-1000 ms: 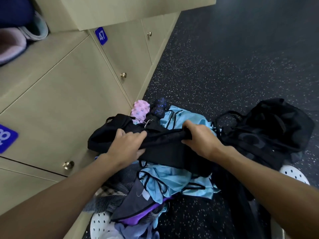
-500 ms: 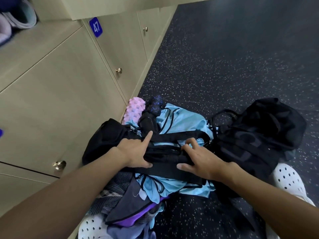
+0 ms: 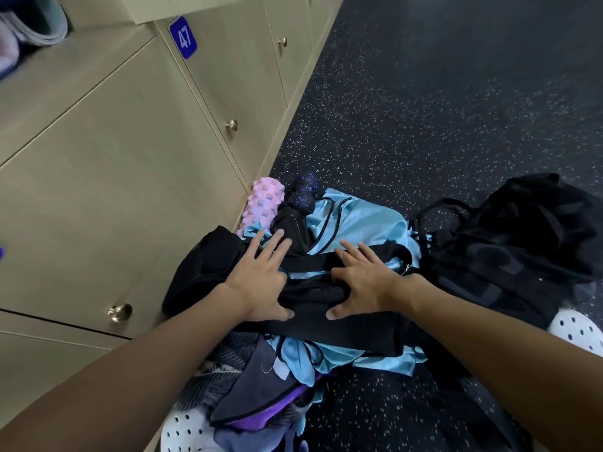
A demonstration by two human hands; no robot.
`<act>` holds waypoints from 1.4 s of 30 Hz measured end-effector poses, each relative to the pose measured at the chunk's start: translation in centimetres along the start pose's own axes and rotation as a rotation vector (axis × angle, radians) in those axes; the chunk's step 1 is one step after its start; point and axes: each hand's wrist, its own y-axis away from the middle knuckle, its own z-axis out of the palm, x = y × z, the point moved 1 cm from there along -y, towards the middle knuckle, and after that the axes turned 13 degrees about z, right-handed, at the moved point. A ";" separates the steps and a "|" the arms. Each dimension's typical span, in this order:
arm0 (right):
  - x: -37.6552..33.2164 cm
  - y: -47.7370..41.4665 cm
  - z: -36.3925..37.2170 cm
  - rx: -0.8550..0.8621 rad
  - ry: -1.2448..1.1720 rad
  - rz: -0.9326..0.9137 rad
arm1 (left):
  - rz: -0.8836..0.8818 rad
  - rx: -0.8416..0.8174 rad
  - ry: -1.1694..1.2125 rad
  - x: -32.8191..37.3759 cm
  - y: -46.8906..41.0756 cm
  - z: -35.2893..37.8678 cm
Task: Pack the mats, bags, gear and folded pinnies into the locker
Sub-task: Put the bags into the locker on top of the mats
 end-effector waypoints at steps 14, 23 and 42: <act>-0.1 -0.1 2.1 0.026 -0.096 0.026 | -0.056 0.010 0.018 -1.4 1.7 1.5; 0.0 3.0 3.4 0.098 -0.118 -0.004 | 0.017 -0.032 0.026 -0.9 4.0 0.5; -4.1 7.2 -11.0 0.327 -0.431 -0.178 | -0.121 0.475 -0.243 -7.6 12.9 -9.9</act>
